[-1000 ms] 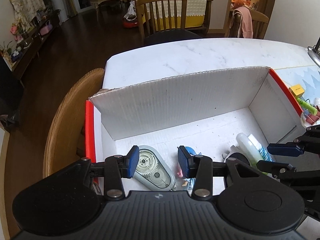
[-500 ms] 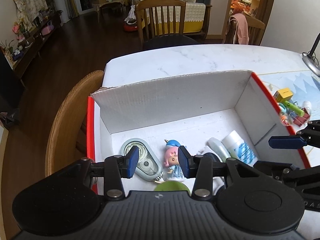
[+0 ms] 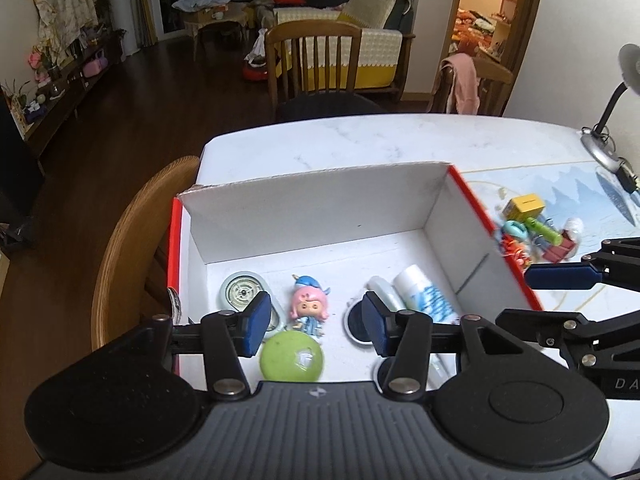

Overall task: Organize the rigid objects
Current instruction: 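Open both tools to drop the glue stick and tape dispenser in the box, then withdraw both tools from the box toward the remaining items on the mat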

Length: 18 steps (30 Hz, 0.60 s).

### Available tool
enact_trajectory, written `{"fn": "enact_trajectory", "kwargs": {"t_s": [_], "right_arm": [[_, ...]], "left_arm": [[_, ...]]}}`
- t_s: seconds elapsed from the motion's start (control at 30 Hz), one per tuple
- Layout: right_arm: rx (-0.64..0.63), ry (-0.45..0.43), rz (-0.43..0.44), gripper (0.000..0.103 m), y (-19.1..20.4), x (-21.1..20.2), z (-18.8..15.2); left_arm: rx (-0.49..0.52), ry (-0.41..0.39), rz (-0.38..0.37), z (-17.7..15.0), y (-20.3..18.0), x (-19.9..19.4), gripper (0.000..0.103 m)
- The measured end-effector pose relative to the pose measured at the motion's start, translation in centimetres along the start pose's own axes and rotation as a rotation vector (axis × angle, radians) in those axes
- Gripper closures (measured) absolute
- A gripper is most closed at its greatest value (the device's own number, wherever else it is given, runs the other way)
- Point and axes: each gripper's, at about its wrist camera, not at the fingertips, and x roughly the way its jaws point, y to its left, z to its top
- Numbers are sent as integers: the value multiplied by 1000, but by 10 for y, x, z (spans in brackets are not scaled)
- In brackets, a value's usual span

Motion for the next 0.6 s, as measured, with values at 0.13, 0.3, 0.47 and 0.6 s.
{"fn": "enact_trajectory", "kwargs": {"t_s": [0.13,0.3,0.47,0.6], "right_arm": [[12,-25,16,50,-4,-17,-3],[31,-57,28,42,-11,-37,-9],[53,-91,45,27,-21,-58,-19],[74,-118,55,15,-33,-74,-29]], "left_arm": [[-10,-28,-6,-3,-9,-15,45],[-5,-58,-13,-7,-26,-31,38],[-6,-78,-24,-10,-45,-41,31],[-13,-82,-39,-13,-62,-44,26]]}}
